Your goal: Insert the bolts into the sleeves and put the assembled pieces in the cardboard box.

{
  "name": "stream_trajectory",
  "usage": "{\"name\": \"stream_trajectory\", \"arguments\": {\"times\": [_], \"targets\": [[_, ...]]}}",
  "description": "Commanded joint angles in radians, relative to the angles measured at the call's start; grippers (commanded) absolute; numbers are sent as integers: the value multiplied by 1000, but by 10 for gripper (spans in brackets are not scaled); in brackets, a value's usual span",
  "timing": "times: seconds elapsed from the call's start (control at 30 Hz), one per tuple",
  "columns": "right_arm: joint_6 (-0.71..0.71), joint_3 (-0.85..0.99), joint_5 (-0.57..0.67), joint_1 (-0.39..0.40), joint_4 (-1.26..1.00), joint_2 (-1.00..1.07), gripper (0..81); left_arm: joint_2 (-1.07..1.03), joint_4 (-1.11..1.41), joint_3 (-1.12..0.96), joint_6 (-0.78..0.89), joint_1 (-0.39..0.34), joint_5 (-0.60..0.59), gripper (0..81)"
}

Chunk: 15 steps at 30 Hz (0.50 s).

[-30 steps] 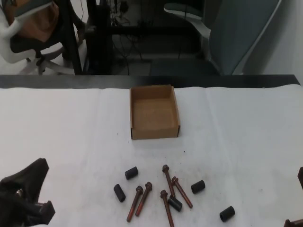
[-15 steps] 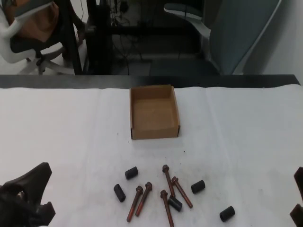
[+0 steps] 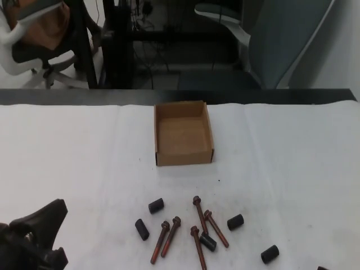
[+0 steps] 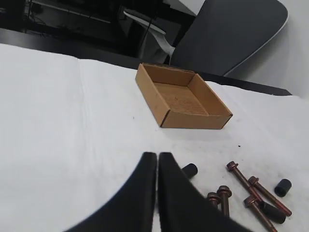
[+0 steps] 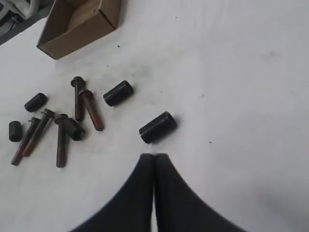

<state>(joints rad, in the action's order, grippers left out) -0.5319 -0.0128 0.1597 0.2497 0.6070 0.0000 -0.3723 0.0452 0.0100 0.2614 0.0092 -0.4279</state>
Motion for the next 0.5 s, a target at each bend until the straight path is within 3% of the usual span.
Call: {"name": "stream_trajectory", "arguments": {"times": [0.0,0.1,0.2,0.33,0.47], "targets": [[-20,13,44,1,2,0,4,-2,-4,-10,12,-13,-15,18],[-59,13,100,1,2,0,7,-2,-4,-10,13,-55,-11,18],[-80,13,110,1,-11,0,102,-2,-4,-10,13,-123,-8,1],[-154,13,110,1,-73,0,288,-2,-4,-10,82,-231,28,175],[-246,13,117,1,-82,0,287,-11,-31,-21,81,-347,179,323]]}}
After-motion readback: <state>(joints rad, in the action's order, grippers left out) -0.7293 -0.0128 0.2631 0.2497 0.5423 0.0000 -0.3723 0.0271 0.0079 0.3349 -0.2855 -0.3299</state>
